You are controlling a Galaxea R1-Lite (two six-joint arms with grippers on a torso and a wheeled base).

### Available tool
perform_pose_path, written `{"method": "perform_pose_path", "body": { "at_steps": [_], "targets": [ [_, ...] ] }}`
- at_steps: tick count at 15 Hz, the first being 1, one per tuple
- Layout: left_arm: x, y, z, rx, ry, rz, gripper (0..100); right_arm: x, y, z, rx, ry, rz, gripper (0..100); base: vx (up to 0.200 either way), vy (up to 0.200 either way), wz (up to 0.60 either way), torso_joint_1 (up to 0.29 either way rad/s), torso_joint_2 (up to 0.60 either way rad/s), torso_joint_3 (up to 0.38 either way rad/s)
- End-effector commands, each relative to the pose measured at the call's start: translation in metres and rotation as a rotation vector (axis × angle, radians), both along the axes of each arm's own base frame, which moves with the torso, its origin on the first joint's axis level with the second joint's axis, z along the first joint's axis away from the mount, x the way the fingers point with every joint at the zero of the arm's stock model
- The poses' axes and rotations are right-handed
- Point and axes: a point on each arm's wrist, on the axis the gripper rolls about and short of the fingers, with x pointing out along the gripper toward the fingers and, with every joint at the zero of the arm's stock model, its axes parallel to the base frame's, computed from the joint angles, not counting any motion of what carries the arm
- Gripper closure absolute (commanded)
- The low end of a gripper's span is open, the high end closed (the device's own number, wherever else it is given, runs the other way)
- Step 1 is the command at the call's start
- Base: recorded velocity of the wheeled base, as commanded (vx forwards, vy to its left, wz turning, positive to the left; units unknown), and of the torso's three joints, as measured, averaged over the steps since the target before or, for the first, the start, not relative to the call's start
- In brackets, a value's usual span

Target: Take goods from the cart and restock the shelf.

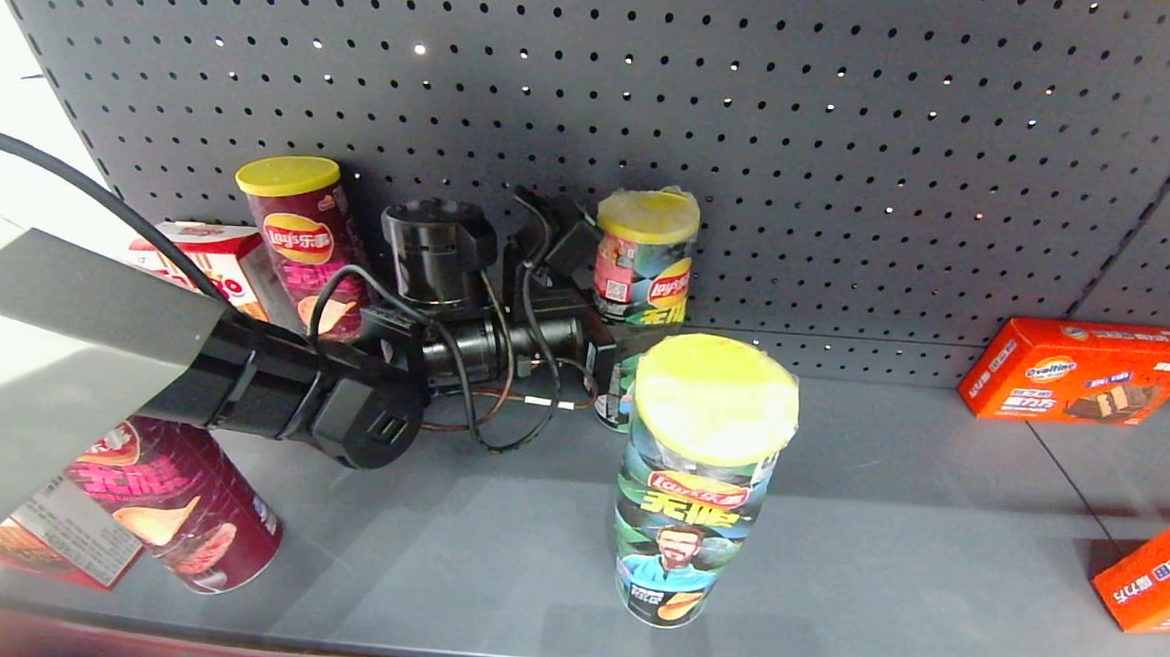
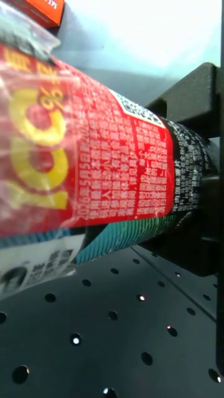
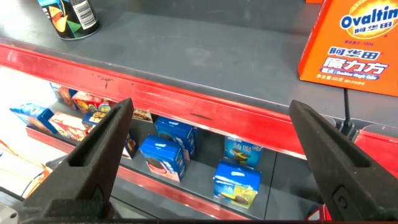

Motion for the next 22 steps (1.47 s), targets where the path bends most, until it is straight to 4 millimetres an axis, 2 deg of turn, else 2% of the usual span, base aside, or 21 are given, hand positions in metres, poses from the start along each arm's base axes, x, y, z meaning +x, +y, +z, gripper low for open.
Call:
{"method": "perform_pose_path", "body": {
  "at_steps": [1,4,5,10,14,19,22],
  "targets": [
    [0.000,0.000,0.000,0.000,0.000,0.000,100,0.000,0.000,0.000,-0.001,0.001,0.000,0,0.000,0.000,0.00,0.000,0.00,0.000],
    [0.000,0.000,0.001,0.000,-0.011,0.002,100,0.000,0.000,0.000,-0.001,0.001,0.000,0,0.000,0.000,0.00,0.000,0.00,0.000],
    [0.000,0.000,0.001,0.002,-0.014,0.003,0,0.000,0.000,0.000,-0.001,0.001,0.000,0,0.000,0.000,0.00,0.000,0.00,0.000],
    [-0.002,0.001,-0.002,0.010,-0.010,0.011,0,0.000,0.000,0.000,-0.001,0.001,0.000,0,0.000,0.000,0.00,0.000,0.00,0.000],
    [-0.014,0.011,-0.002,0.032,-0.012,0.050,0,0.000,0.000,0.000,-0.001,0.001,0.000,0,0.000,0.000,0.00,0.000,0.00,0.000],
    [-0.021,0.013,0.011,0.020,-0.034,0.132,0,0.000,0.000,0.000,-0.001,0.001,0.000,0,0.000,0.000,0.00,0.000,0.00,0.000],
    [-0.034,0.014,0.014,0.025,-0.029,0.173,0,0.000,0.000,0.000,-0.001,0.001,0.000,0,0.000,0.000,0.00,0.000,0.00,0.000]
  ]
}}
